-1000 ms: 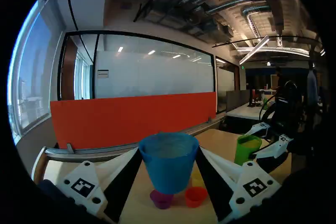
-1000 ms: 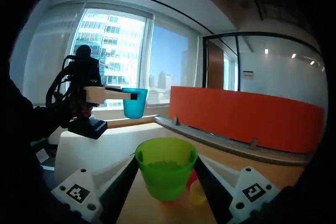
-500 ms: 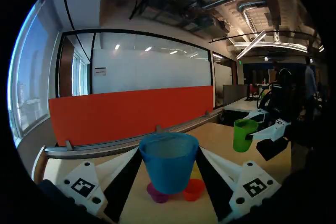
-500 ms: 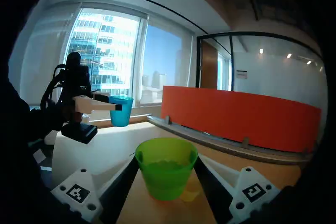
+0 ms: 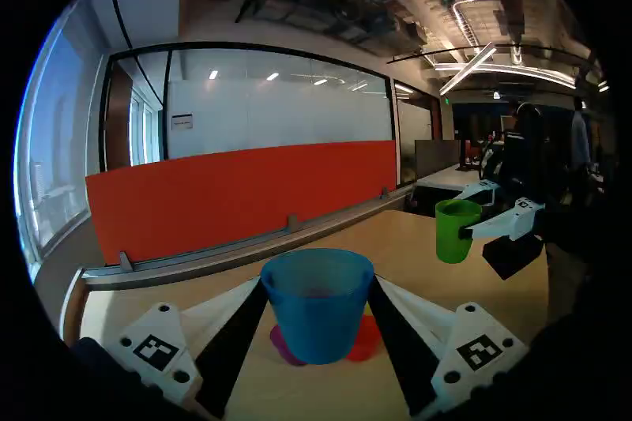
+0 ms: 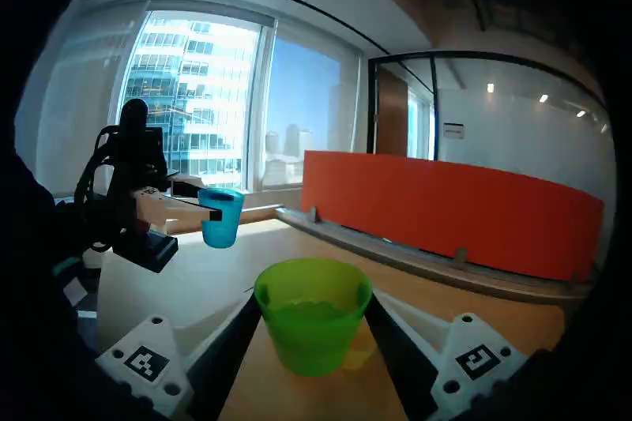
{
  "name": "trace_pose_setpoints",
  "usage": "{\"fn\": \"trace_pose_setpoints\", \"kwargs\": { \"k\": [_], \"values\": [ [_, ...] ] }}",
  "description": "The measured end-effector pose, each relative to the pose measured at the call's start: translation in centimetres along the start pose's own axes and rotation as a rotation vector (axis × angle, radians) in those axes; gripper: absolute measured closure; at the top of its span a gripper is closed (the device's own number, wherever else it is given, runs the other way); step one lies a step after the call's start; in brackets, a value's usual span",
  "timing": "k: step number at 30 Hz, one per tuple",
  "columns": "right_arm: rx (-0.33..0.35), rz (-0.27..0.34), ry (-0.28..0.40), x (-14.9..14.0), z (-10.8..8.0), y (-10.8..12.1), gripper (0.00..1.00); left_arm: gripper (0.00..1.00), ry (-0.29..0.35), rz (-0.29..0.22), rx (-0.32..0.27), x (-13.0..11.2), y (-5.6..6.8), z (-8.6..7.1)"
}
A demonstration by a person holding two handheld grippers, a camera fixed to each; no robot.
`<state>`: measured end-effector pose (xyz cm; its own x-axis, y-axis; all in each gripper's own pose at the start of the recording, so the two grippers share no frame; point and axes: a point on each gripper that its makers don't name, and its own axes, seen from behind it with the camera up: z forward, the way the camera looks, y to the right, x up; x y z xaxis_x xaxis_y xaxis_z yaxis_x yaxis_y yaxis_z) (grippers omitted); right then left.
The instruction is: Pour water
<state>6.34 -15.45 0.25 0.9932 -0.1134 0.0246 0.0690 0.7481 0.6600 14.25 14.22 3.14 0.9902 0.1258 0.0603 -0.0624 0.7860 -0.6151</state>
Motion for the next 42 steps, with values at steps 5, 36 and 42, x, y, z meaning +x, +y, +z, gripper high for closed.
{"fn": "trace_pose_setpoints", "kwargs": {
  "k": [5, 36, 42],
  "values": [
    [0.013, 0.011, -0.024, -0.9, 0.2, -0.1, 0.10, 0.14, -0.034, 0.004, -0.012, -1.4, 0.1, 0.2],
    [0.062, 0.014, -0.212, -7.1, 1.7, -0.2, 0.10, 0.13, -0.305, 0.068, -0.118, -11.3, 2.5, 1.9],
    [0.071, 0.013, -0.251, -8.6, 2.1, -0.3, 0.10, 0.13, -0.351, 0.074, -0.140, -13.2, 2.9, 2.0]
  ]
}}
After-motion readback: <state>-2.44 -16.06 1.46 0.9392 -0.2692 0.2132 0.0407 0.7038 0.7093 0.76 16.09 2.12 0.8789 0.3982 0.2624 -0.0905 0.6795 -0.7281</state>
